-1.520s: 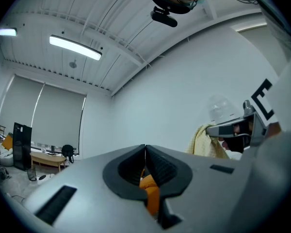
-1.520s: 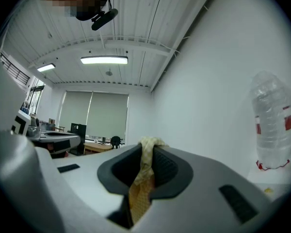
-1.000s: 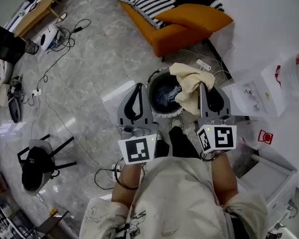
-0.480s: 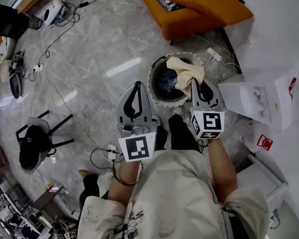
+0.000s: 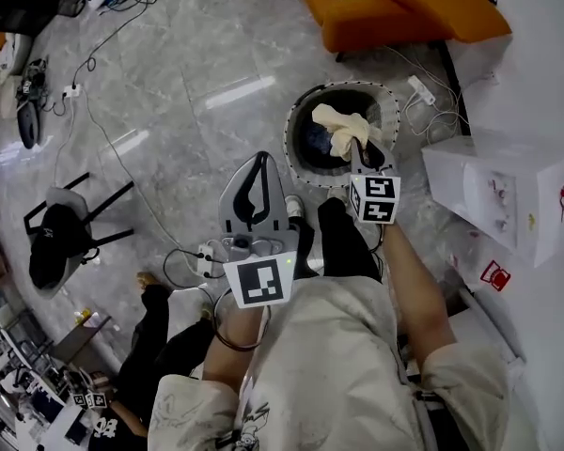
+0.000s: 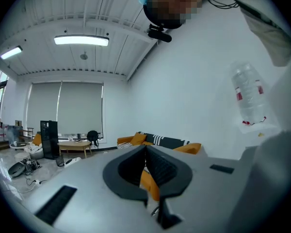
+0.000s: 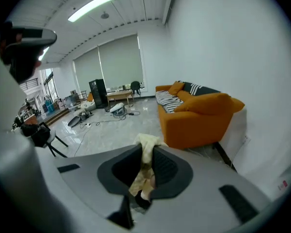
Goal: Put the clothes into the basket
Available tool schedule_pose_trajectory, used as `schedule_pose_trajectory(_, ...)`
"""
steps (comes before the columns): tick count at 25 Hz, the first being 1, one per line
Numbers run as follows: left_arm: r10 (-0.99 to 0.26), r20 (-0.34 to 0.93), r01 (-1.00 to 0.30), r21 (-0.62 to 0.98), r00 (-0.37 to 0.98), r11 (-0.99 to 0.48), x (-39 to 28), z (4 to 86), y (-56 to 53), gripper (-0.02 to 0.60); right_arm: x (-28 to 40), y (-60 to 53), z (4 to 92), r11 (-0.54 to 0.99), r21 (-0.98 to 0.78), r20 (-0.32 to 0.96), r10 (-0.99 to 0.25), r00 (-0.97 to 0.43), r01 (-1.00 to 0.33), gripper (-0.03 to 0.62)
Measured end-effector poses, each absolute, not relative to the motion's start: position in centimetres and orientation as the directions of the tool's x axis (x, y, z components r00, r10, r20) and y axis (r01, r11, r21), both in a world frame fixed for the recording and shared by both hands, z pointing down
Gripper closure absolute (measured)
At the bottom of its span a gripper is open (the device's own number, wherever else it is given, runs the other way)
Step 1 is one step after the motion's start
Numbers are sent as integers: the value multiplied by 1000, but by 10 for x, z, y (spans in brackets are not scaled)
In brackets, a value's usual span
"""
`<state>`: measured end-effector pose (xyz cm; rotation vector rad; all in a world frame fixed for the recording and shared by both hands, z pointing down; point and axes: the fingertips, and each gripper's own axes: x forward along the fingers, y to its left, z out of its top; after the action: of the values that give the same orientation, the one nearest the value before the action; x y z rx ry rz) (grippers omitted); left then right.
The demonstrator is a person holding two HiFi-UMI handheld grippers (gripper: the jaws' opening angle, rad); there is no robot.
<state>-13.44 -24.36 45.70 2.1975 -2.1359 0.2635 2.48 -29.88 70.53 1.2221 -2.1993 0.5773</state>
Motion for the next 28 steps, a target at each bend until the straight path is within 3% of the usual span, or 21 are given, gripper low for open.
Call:
schedule_pose_trajectory(9,-974,225,-997,-75,0,-17,-139,480,-242,580,32,-286,831,342,-199,850,-407,-336,-918,562)
schedule_pose_trajectory(17,-968,251,-998,-66,2,-19,-139,491,-245,580,34,-279,855,334,-193,892,-332,-307,-923,557)
schedule_pose_trajectory(19,-968,252,-998,-63,6,-22,-137,491,-246,580,34,-278,859,346,-190,894,-325,-307,-919,530)
schedule_pose_trajectory(21,-966,258,-997,-65,12,-30,-135,492,-247,580,34,-275,862,353,-189,897,-318,-308,-916,449)
schedule_pose_trajectory(28,-965,259,-997,-61,29,-46,-129,491,-251,580,37,-270,853,365,-197,884,-336,-326,-910,430)
